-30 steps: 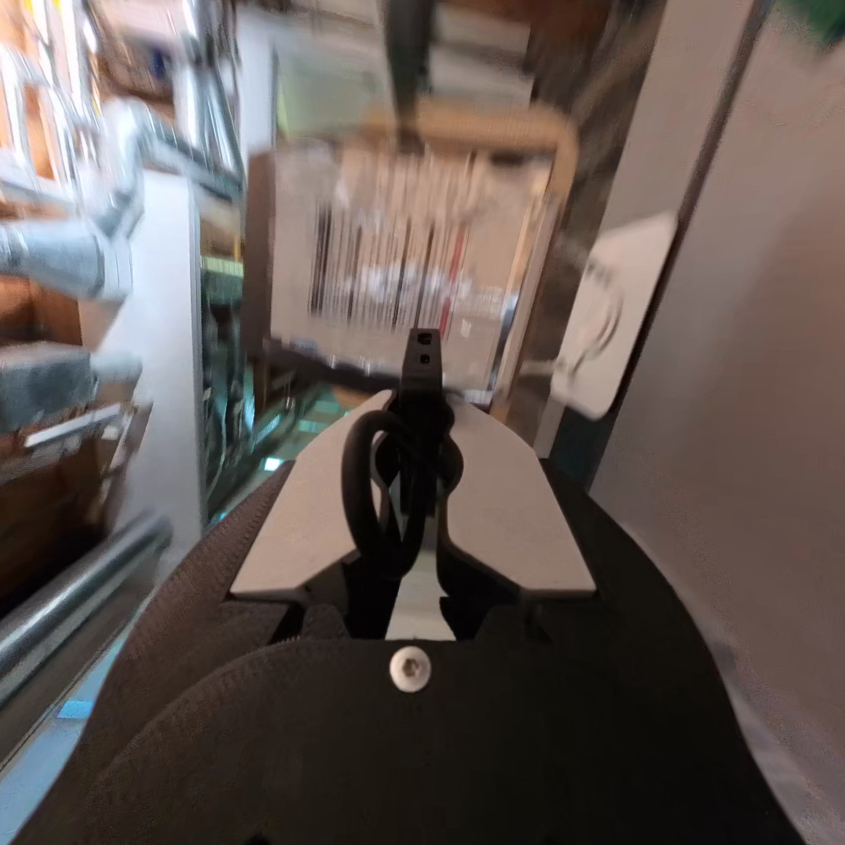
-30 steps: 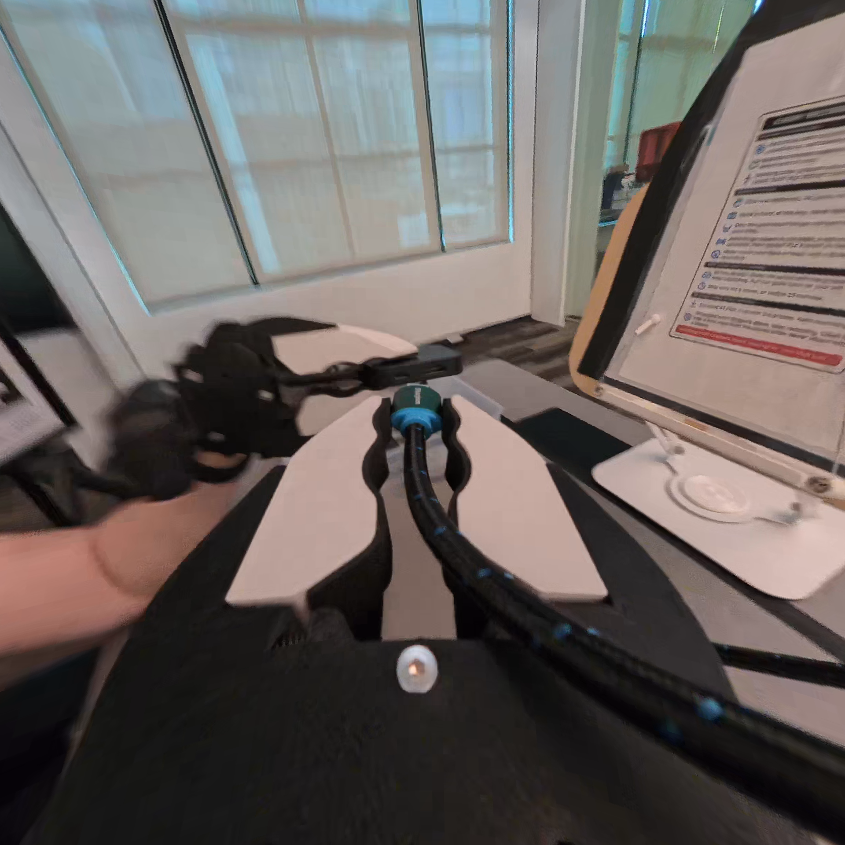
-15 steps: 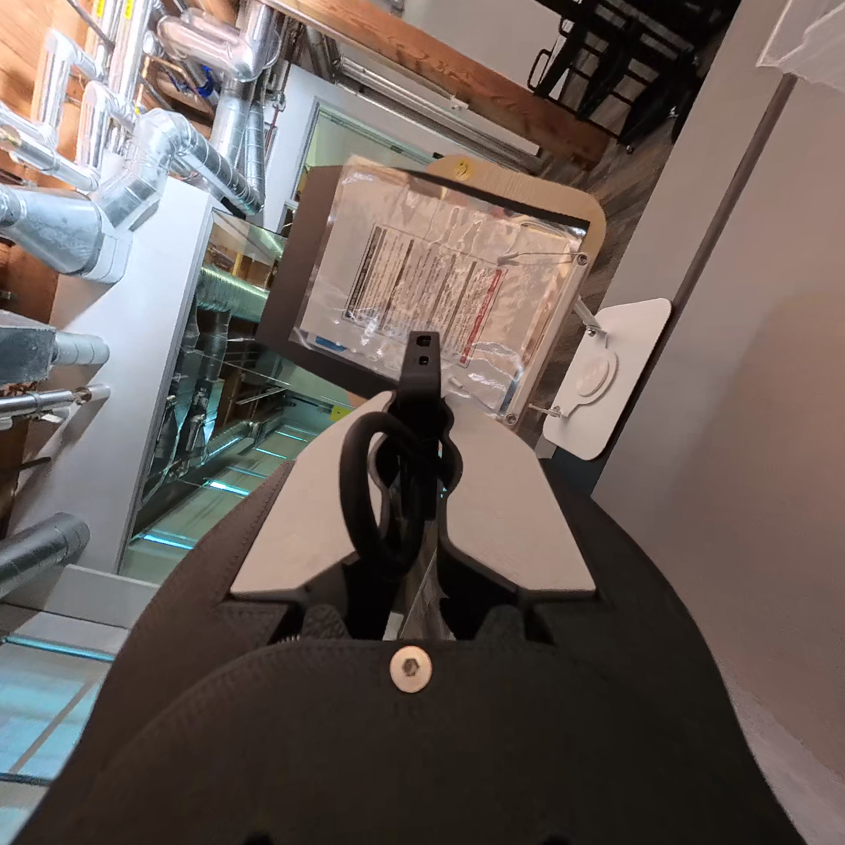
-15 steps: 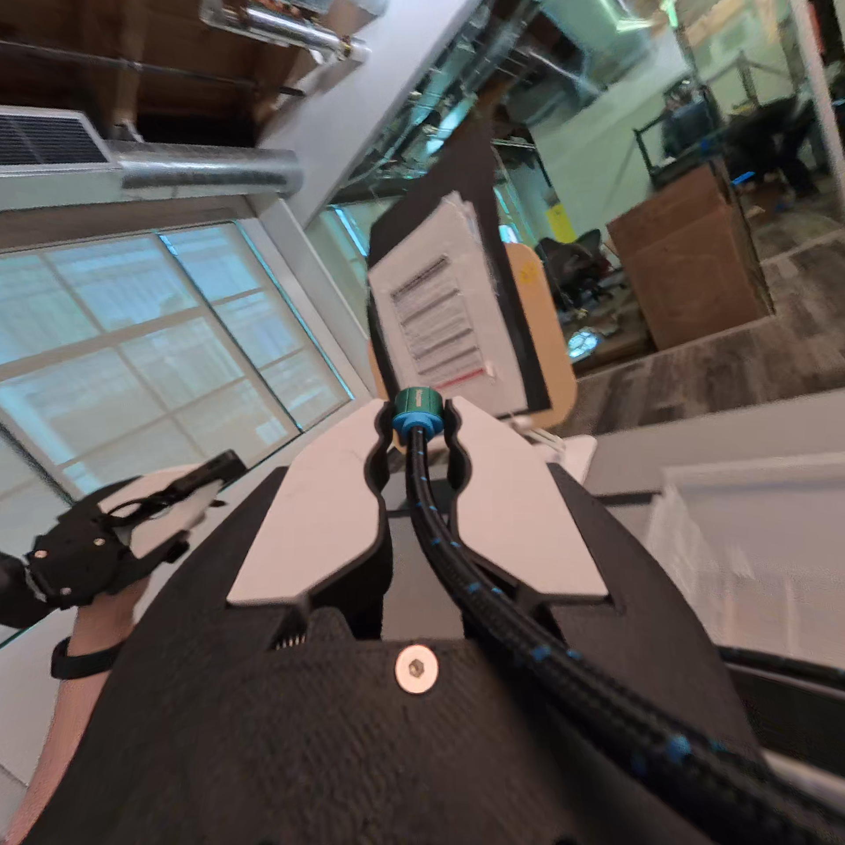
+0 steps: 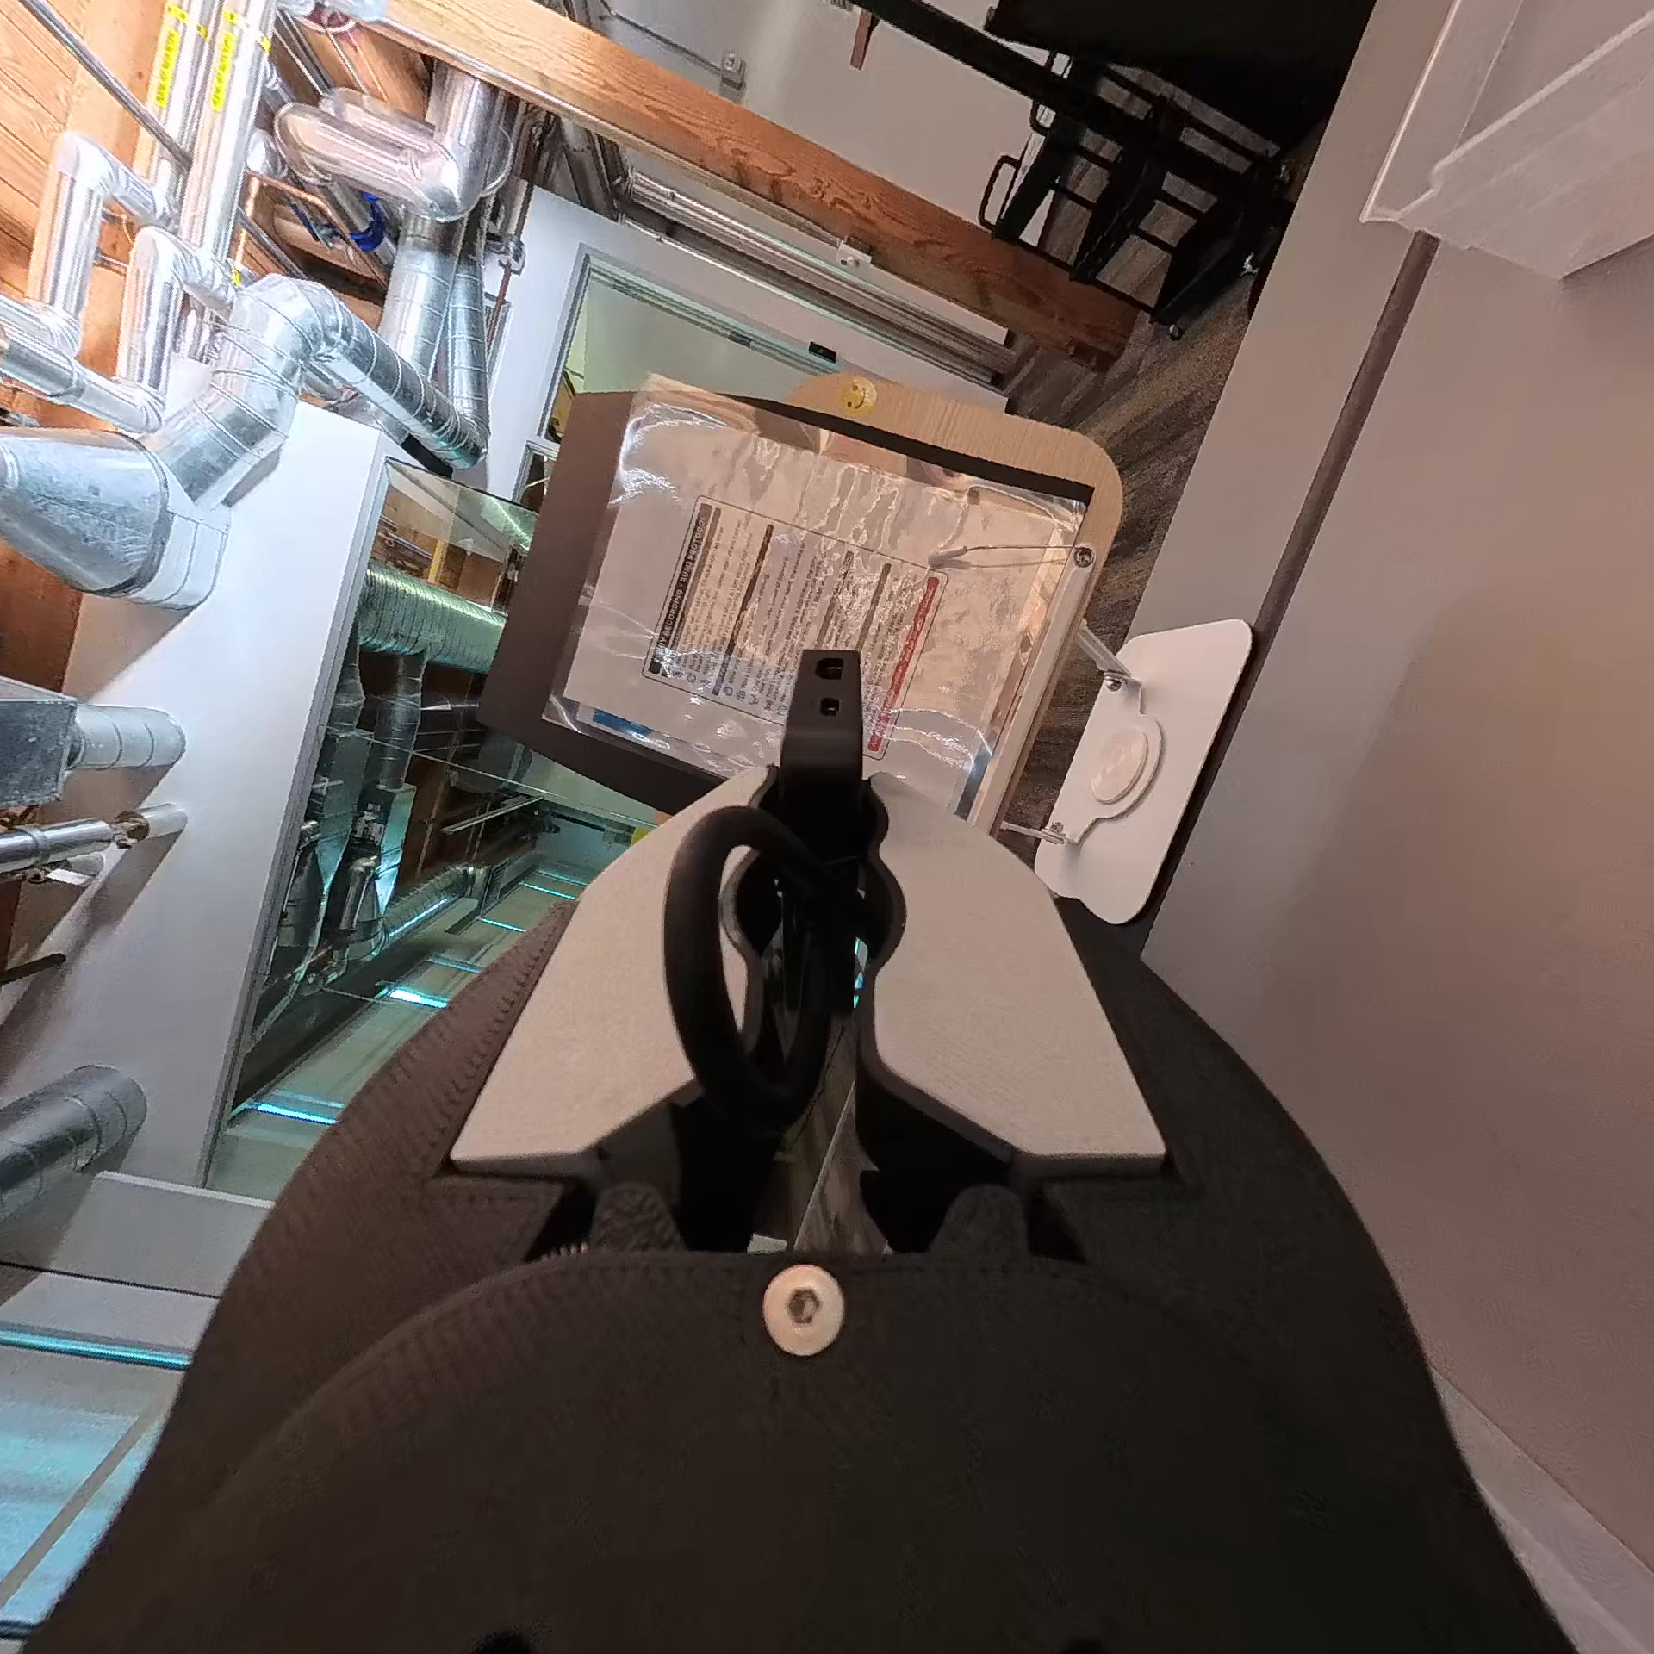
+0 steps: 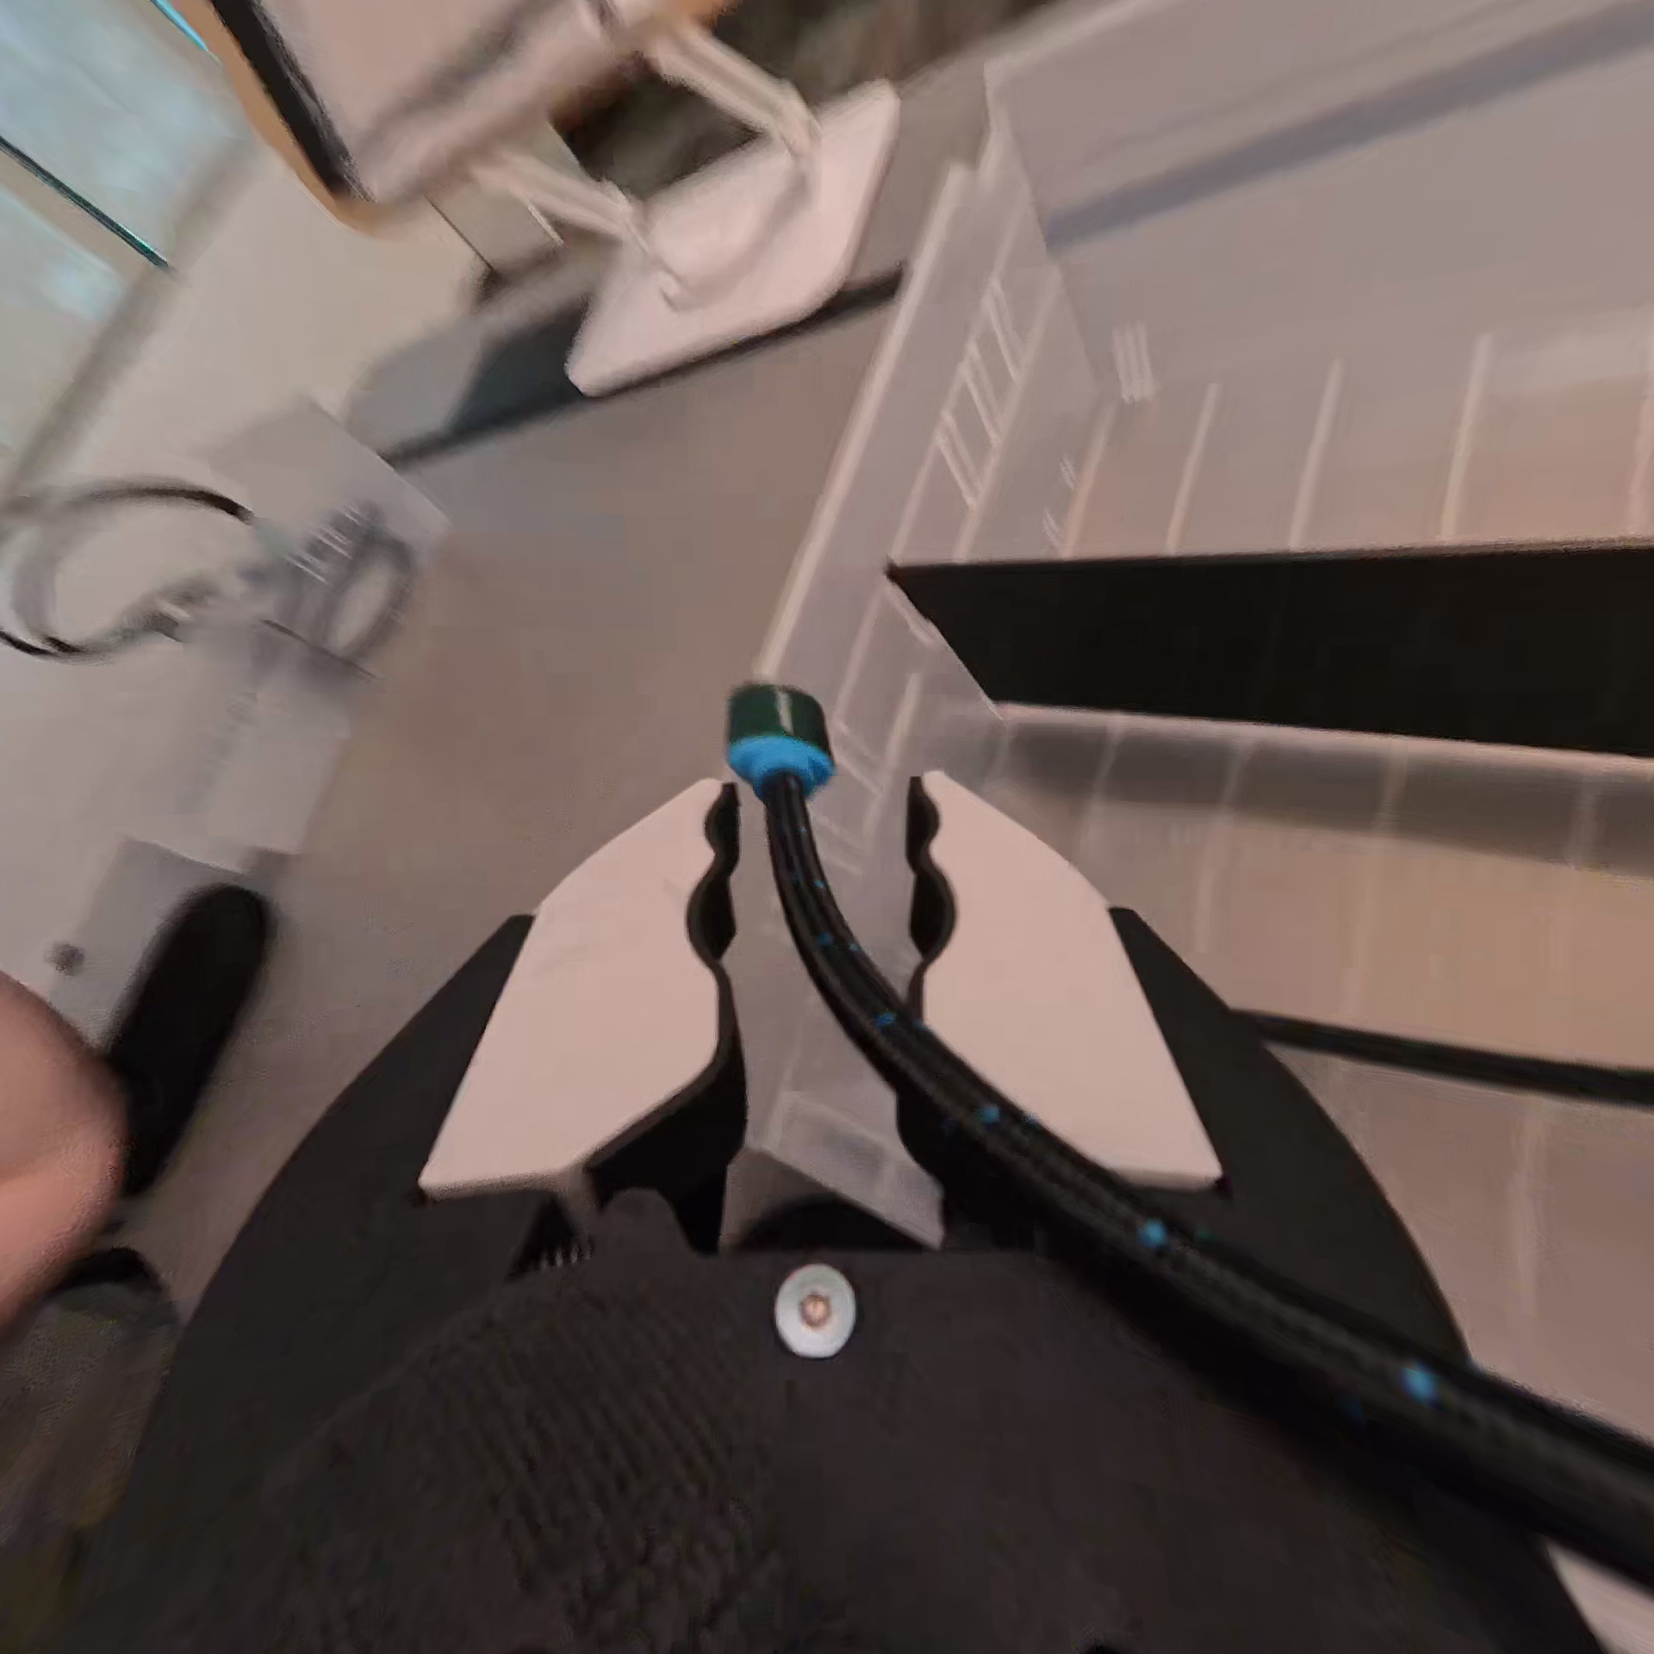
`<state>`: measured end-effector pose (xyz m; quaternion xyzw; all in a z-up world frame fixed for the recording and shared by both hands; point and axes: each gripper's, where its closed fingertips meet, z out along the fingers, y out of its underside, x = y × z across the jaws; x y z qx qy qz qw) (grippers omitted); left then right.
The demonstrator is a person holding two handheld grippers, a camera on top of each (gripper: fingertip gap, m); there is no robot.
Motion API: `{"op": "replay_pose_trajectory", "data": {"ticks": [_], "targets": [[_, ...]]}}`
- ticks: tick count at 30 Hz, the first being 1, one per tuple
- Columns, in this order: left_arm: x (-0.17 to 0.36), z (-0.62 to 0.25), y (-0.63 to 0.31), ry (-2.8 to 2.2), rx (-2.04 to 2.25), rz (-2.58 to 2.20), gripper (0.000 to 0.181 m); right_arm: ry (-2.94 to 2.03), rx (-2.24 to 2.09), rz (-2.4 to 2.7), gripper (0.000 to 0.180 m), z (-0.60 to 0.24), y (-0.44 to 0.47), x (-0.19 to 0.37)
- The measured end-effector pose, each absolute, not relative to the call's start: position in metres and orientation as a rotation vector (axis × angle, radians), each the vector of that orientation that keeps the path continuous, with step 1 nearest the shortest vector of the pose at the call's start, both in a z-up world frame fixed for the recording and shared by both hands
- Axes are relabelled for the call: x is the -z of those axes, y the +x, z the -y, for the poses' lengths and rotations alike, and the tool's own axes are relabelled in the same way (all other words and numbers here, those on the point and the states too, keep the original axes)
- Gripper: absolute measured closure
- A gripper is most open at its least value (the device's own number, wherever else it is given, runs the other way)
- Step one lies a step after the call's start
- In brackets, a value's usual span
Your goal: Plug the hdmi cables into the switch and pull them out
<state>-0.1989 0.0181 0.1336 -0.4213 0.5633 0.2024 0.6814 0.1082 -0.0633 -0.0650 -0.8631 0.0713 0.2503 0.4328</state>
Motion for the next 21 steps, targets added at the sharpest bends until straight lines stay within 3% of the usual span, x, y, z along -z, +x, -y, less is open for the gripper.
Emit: {"op": "replay_pose_trajectory", "data": {"ticks": [5,12,14,21], "targets": [[-0.137,-0.019,-0.205,-0.958,-0.453,-1.254,0.168,-2.464,-0.318,-0.151,0.126,0.109,0.136,0.090],[-0.143,-0.016,-0.214,-0.967,-0.451,-1.236,0.167,-2.545,-0.098,-0.129,0.139,0.177,0.159,0.076],[-0.144,-0.016,-0.216,-0.971,-0.450,-1.233,0.167,-2.500,-0.075,-0.038,0.147,0.186,0.156,0.063],[-0.141,-0.015,-0.212,-0.971,-0.455,-1.244,0.168,-1.915,0.371,0.701,0.149,0.149,0.132,-0.012]]}}
